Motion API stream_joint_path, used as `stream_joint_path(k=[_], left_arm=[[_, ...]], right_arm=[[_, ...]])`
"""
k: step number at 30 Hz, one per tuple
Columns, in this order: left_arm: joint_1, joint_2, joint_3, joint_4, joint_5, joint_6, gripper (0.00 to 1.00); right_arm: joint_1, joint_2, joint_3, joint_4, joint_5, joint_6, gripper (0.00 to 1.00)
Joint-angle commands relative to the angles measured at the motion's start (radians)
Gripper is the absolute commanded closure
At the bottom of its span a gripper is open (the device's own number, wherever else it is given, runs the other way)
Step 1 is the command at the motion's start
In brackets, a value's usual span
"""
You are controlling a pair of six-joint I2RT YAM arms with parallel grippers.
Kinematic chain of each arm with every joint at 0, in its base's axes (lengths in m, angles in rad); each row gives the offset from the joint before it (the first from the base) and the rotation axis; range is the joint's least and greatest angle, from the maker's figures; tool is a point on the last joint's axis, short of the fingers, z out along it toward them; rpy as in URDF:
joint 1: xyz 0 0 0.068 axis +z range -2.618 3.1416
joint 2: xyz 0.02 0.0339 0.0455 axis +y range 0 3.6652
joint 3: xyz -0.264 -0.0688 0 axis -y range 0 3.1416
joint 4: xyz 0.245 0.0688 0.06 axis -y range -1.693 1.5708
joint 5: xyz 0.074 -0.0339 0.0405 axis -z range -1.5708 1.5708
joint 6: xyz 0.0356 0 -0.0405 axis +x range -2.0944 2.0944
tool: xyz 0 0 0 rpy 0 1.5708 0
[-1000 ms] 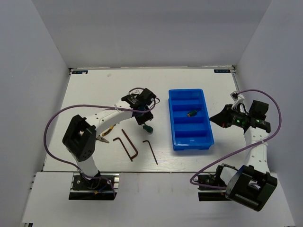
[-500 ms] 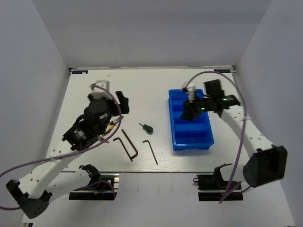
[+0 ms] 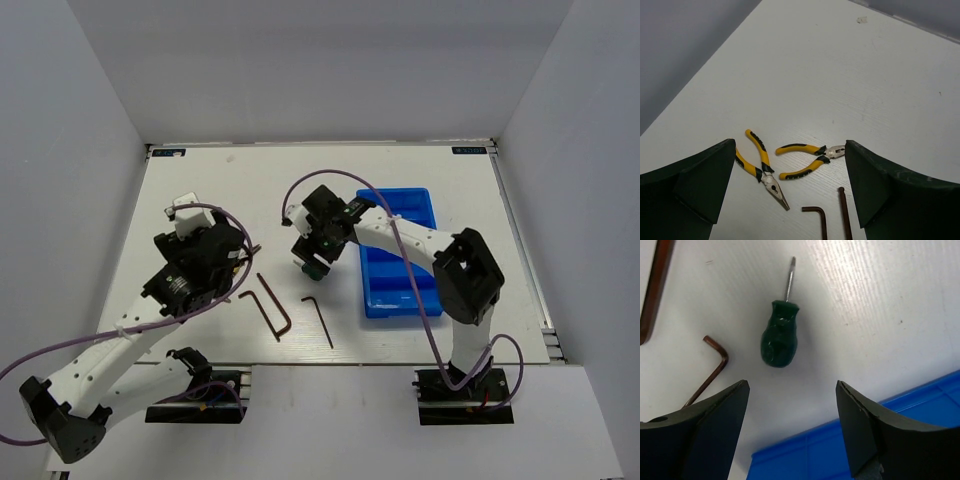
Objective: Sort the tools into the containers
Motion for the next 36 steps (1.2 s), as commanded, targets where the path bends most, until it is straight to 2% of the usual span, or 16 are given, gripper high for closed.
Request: stream_joint_path(k=[1,7,15,21,26,29,32,33,35,36], left_arm=[[0.005,-0.049,-0.007,0.020,-0.043,0.016,0.00],[0.005,-0.136,-0.057,0.040,-0.034,0.097,0.00],[0.005,-0.221,-0.104,0.124,0.001,0.186,0.00],[0.005,-0.203,-0.105,0.147,0.035,0.215,0.00],[0.005,-0.203,-0.105,0.138,0.053,0.225,0.00],[0.005,-0.203,-0.105,0.138,0.054,0.225,0.00],[0.005,-0.203,-0.105,0.147,0.064,0.225,0.00],[0.005,-0.203,-0.105,0.147,0.075,0.225,0.00],[0.005,-0.203,-0.105,0.147,0.075,0.234,0.00],[0.005,-0.203,-0.105,0.158,0.089,0.234,0.00]], right_arm=[[0.023,0.042,0.071,0.009,0.101,0.055,0.24],[0.046,0.173,0.207,-0.050,0.073,0.087,0.24],[0.063,0.262,0.232,-0.053,0.079,0.095,0.26],[0.064,0.282,0.223,-0.073,0.063,0.090,0.31],[0.063,0.283,0.160,-0.056,0.090,0.076,0.40],[0.061,0.277,0.125,-0.034,0.090,0.076,0.48],[0.060,0.279,0.119,-0.036,0.076,0.076,0.62],[0.058,0.277,0.125,-0.037,0.070,0.072,0.71],[0.060,0.269,0.135,-0.059,0.041,0.065,0.80],[0.058,0.265,0.161,-0.065,0.012,0.061,0.96]])
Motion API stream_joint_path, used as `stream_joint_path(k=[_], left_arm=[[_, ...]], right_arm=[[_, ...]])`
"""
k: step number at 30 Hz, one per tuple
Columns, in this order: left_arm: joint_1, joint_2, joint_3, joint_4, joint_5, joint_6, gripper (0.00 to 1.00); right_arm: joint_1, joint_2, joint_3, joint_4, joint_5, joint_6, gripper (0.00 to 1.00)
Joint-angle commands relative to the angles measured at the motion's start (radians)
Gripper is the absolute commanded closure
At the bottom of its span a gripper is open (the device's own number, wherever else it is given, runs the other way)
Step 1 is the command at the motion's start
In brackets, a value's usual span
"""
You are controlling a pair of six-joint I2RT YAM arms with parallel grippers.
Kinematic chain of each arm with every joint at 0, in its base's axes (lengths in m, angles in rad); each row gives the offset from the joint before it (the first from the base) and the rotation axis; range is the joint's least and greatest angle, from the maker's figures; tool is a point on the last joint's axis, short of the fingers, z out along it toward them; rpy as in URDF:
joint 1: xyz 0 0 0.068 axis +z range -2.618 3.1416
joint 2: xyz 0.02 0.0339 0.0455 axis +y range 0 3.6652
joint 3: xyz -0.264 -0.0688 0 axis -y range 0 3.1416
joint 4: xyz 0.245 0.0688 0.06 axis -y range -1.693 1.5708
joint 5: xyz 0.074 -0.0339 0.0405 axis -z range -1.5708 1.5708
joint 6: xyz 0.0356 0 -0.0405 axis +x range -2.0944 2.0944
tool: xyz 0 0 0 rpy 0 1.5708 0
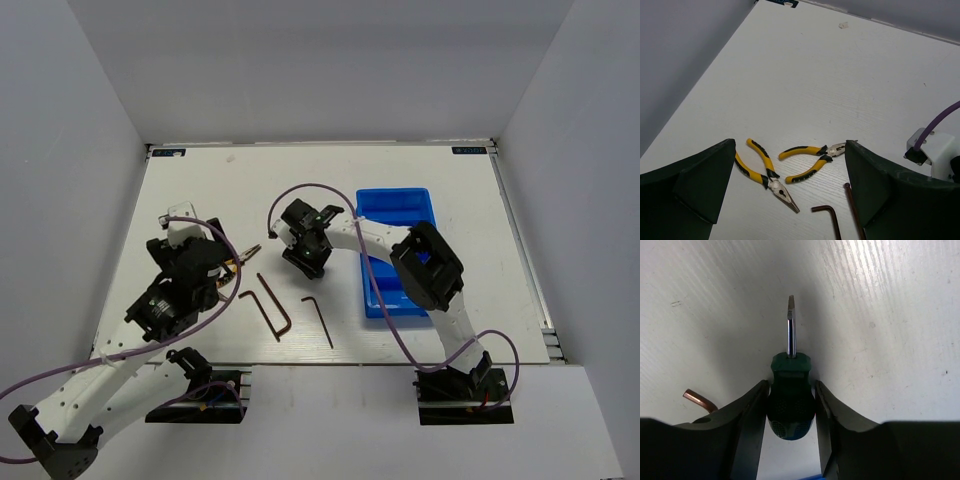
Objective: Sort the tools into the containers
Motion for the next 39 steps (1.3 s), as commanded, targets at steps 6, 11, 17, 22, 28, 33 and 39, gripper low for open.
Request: stream_joint_path(k=[6,11,17,22,28,33,39], left_arm=[[0.005,0.037,-0.049,0.178,0.326,0.182,0.10],[0.005,0.210,0.002,0.143,0.540,0.210,0.83],[0.005,0.292,0.026,0.118,0.638,0.233,0.73],[0.005,0.272,0.008,0.153,0.689,0.258,0.56],[0.005,0.304,0.017,0.134,0.698,0.258,0.56],[0.005,0.304,0.017,0.134,0.698,0.267,0.53],[0.005,0.313,0.017,0.134,0.707,0.267,0.51]], right_arm=[[0.002,-0.103,0.193,-0.187,-0.143,-0.106,1.00],[-0.007,-0.254,0.218,-0.207,0.020,-0.233,1.00],[-0.145,-0.419,0.078,-0.199,0.280,-0.334,1.00],[-0.259,-0.588,-0.177,-0.139,0.194,-0.526,1.00],[-0.375,-0.682,-0.333,-0.058,-0.031,-0.872,1.00],[-0.461,-0.614,-0.332,-0.059,-0.084,-0.998,1.00],[-0.509,-0.510,-0.298,-0.095,-0.153,-1.103,1.00]])
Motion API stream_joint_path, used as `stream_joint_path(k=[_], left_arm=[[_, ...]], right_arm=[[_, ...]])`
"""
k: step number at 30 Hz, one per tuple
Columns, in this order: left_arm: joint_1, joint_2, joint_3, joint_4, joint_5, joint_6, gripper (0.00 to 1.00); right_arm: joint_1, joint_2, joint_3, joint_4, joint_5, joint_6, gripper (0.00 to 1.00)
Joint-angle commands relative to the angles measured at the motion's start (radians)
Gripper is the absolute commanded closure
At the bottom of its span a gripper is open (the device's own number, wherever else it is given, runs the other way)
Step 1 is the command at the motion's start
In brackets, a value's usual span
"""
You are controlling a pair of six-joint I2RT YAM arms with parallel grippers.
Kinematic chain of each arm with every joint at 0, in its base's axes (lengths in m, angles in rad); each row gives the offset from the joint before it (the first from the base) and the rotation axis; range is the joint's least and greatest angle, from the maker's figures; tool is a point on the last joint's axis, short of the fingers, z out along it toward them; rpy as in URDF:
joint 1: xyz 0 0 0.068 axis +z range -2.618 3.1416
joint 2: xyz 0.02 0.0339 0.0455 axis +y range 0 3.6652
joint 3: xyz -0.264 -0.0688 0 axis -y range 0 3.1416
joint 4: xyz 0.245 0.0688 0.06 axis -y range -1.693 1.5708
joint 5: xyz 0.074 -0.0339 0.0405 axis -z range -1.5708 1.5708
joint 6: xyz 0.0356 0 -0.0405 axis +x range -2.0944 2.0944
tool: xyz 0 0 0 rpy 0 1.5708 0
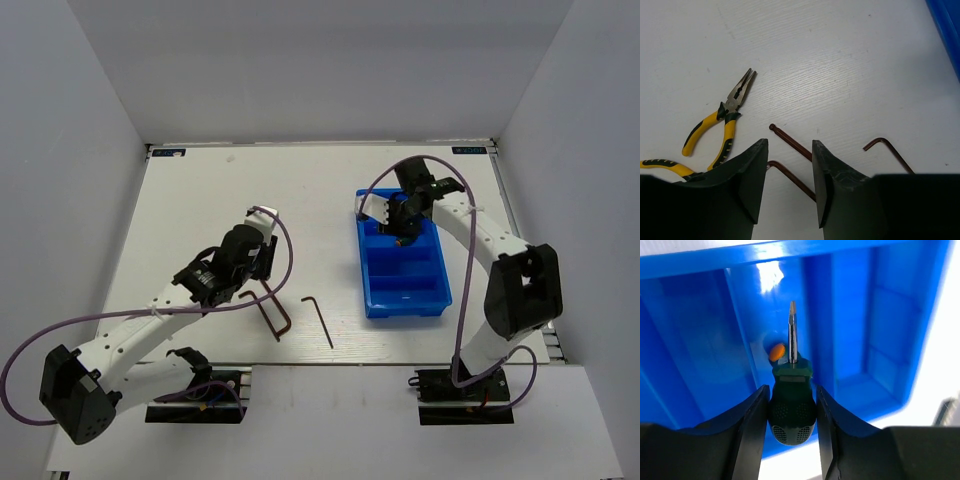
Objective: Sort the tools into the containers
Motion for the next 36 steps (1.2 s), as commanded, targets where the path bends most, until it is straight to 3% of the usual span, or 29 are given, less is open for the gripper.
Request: stream_joint_path(k=[1,7,10,12,15,18,20,25,27,32,33,35,36], left_arm=[[0.003,0.001,0.038,0.003,0.018,0.007,0.49],[0.003,0.010,0.038,-0.006,0.018,0.016,0.33],[0.003,0.020,0.038,-0.006,0.042,0.016,0.31],[0.003,0.031,0.038,-0.006,0.128,0.071,0.31],[0.003,0.085,0.038,0.007,0.234,0.094,0.30],[0.003,0.154,0.056,-0.013,0.257,0.094,0.29],[0.003,0.177,0.065,-0.023,0.267,0.094,0.29],[0.003,0.177,0.065,-0.023,0.279,0.094,0.30],[0.003,0.168,0.056,-0.013,0.267,0.073,0.30],[0.003,0.191,0.065,-0.024,0.257,0.036,0.35],[0.003,0.191,0.065,-0.024,0.248,0.016,0.51],[0.003,0.215,0.065,-0.046,0.204,-0.012,0.66],[0.003,0.224,0.076,-0.071,0.170,-0.030,0.71]], right_arm=[[-0.018,0.042,0.035,-0.009,-0.080,-0.187,1.00],[-0.030,0.095,0.047,0.028,-0.090,-0.185,1.00],[-0.034,0.137,0.058,0.035,-0.073,-0.169,0.98],[-0.039,0.161,0.069,0.028,-0.073,-0.161,0.87],[-0.044,0.180,0.064,0.044,-0.065,-0.159,0.81],[-0.051,0.175,0.049,0.070,-0.064,-0.158,0.72],[-0.059,0.164,0.037,0.077,-0.073,-0.158,0.59],[-0.068,0.118,0.002,0.098,-0.105,-0.141,0.45],[-0.073,0.099,-0.009,0.109,-0.110,-0.136,0.35],[-0.082,0.071,-0.019,0.129,-0.133,-0.096,0.34],[-0.082,0.057,-0.020,0.132,-0.140,-0.071,0.36],[-0.088,0.029,-0.017,0.175,-0.146,0.006,0.52],[-0.093,0.004,-0.018,0.187,-0.143,0.088,0.73]])
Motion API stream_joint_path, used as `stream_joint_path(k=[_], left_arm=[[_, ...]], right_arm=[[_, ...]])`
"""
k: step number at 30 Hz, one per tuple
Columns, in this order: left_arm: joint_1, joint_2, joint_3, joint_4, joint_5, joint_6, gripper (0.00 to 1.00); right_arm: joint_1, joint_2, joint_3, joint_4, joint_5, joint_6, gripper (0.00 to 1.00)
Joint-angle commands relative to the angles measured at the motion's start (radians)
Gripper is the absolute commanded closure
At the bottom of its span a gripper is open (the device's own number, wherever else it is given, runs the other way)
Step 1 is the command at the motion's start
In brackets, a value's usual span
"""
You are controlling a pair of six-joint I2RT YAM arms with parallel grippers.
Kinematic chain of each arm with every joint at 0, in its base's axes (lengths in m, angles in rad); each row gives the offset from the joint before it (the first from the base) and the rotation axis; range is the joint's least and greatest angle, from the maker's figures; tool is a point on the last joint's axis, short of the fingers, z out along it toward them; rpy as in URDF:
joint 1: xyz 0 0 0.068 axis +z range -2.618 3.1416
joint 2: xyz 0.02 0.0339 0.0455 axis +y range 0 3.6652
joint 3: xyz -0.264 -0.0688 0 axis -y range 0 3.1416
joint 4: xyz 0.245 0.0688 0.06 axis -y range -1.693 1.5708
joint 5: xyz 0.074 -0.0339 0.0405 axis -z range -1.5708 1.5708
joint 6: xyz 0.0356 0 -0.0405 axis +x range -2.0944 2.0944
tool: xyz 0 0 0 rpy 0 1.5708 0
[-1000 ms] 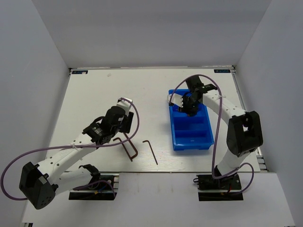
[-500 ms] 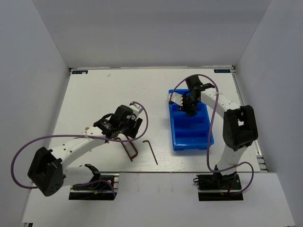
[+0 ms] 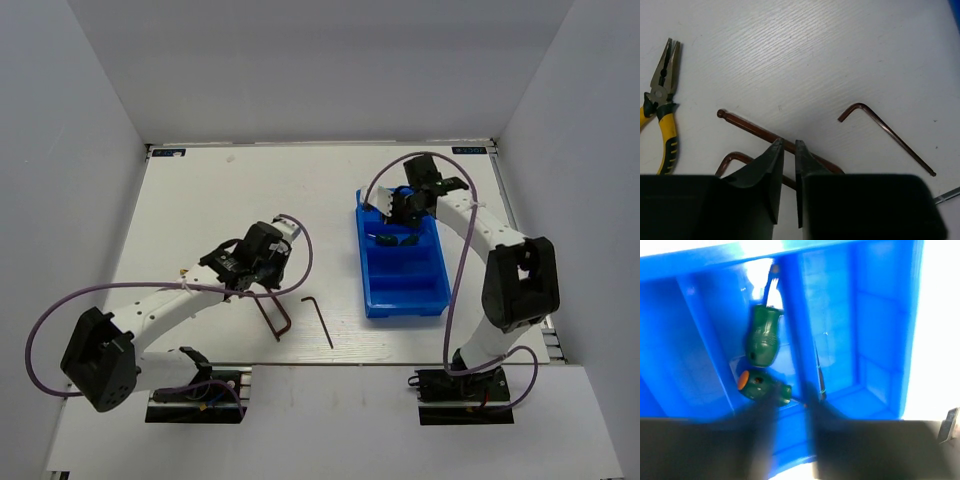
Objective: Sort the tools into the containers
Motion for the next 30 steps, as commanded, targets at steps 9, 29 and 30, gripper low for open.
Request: stream_joint_path(k=[9,29,30], left_arm=[[0.003,0.168,0.197,-0.369,-0.276,-0.666,0.67],[-0.007,0.292,0.010,-0.194,-0.151,-1.165,0.55],[-0.007,0.292,0.009,-0.194,-0.151,-1.174,0.55]], right_arm=[[-0.046,-0.335,-0.091,0.138,-0.052,0.899,0.16],[-0.081,-0.611,-0.373,0.258,-0.210,1.118,0.84],[-0.084,-0.615,-0.385,0.275,-0.213,1.121,0.84]])
